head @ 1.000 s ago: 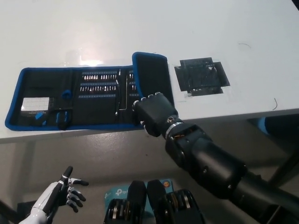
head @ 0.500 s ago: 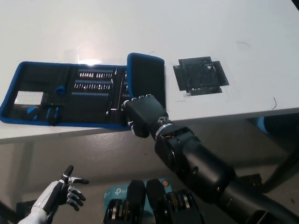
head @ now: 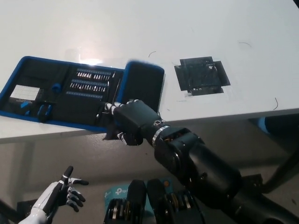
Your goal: The robot uses its right hand to lift an edge of the toolkit kept in middle of the desk and make one fold in it
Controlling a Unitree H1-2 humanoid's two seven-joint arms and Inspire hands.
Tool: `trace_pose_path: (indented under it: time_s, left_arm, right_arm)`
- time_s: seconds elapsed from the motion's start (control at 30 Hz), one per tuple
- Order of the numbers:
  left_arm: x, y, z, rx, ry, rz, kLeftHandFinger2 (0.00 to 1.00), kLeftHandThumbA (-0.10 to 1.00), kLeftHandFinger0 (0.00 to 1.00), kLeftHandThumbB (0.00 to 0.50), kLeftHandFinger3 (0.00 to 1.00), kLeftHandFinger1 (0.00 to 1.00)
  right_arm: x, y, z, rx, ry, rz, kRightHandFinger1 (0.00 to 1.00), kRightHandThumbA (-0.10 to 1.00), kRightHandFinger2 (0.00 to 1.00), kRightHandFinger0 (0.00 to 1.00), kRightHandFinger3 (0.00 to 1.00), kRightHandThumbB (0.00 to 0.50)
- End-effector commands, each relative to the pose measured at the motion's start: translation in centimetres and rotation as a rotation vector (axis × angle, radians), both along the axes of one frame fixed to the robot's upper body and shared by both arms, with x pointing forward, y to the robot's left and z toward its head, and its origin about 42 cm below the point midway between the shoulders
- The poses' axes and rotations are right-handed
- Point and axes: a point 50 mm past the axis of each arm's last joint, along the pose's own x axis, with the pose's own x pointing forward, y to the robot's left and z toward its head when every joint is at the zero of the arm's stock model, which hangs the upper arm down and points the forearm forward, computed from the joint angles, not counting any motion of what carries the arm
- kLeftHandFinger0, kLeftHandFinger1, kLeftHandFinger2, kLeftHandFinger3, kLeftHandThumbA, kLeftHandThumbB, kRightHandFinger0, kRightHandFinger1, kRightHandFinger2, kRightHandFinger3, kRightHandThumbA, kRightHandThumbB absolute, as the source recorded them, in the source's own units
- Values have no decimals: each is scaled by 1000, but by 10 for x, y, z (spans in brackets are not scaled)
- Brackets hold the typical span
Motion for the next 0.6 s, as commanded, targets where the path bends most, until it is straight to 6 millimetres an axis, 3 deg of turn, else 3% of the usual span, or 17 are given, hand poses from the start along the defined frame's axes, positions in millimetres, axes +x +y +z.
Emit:
trace_pose_path:
  time_s: [0.0,0.07,0.17,0.37,0.57]
  left_arm:
    - [-2,6,7,13,-18,-17,373,1000,389,487,590,382]
    - [-3,7,7,24,-21,-23,398,1000,403,470,627,391]
    - [-3,6,6,15,-7,-13,375,1000,407,500,619,391]
    - [-8,7,1,3,-33,-18,377,1000,409,476,629,390]
    - [-8,5,3,0,-11,-1,342,1000,377,484,604,353]
  right_arm:
    - [-4,2,39,30,24,51,1000,571,1000,1000,1000,500]
    - [-5,-4,59,77,-16,58,1000,582,1000,1000,1000,500]
    - [-9,-8,74,83,-28,64,1000,583,1000,1000,1000,500]
    - [-12,-11,86,94,-41,56,1000,588,1000,1000,1000,500]
    - [-14,-23,104,120,-56,58,1000,591,1000,1000,1000,500]
